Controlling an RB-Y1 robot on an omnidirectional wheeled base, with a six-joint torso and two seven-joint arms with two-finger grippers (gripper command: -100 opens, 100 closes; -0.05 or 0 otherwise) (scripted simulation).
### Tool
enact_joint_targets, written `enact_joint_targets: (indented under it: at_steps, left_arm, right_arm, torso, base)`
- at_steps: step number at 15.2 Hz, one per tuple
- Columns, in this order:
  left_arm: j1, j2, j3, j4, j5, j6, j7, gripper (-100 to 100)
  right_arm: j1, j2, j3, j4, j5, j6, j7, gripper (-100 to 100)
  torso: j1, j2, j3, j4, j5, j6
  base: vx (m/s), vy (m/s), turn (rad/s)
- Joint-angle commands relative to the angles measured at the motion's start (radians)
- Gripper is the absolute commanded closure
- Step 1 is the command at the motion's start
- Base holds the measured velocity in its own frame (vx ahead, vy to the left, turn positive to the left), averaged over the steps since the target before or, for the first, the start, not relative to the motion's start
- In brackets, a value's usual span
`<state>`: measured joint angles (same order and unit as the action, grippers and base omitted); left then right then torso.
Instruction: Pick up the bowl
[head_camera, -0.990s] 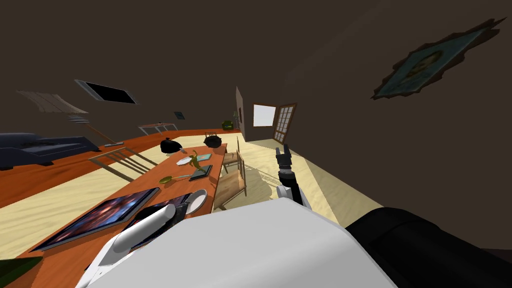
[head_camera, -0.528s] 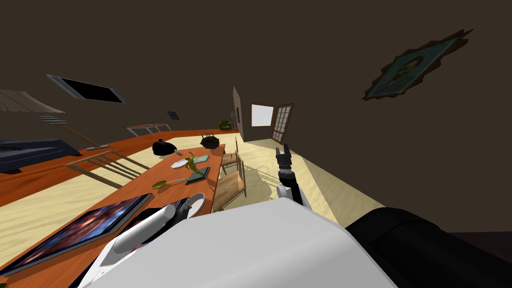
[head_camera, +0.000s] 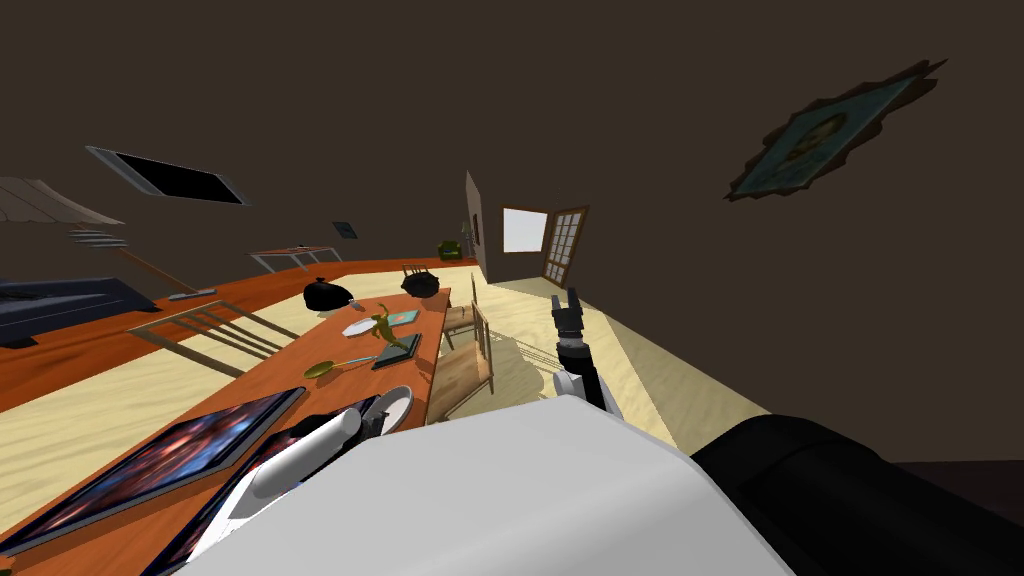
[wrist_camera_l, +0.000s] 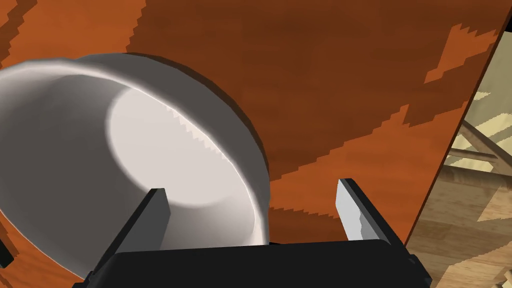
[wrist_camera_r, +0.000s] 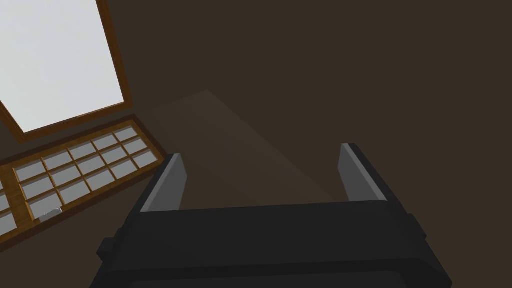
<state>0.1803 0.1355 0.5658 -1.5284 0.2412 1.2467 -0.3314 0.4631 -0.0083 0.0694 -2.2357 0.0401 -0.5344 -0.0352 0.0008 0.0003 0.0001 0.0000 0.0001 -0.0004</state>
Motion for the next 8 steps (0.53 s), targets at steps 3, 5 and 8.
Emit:
enact_joint_targets:
  at_steps: [3, 5, 8]
  left_arm:
    - [0.000, 0.000, 0.000, 0.000, 0.000, 0.000, 0.000, 100]
    - [0.000, 0.000, 0.000, 0.000, 0.000, 0.001, 0.000, 100]
    - [0.008, 0.003, 0.020, -0.051, 0.009, 0.052, -0.010, 100]
  right_arm:
    - [0.000, 0.000, 0.000, 0.000, 0.000, 0.000, 0.000, 0]
    - [0.000, 0.000, 0.000, 0.000, 0.000, 0.000, 0.000, 0]
    - [0.000, 0.000, 0.000, 0.000, 0.000, 0.000, 0.000, 0]
  torso:
    - [-0.001, 0.000, 0.000, 0.000, 0.000, 0.000]
    - [-0.001, 0.000, 0.000, 0.000, 0.000, 0.000]
    - [-0.002, 0.000, 0.000, 0.001, -0.001, 0.000]
  base:
    - [0.000, 0.002, 0.000]
    - [0.000, 0.000, 0.000]
    - [0.002, -0.019, 0.002]
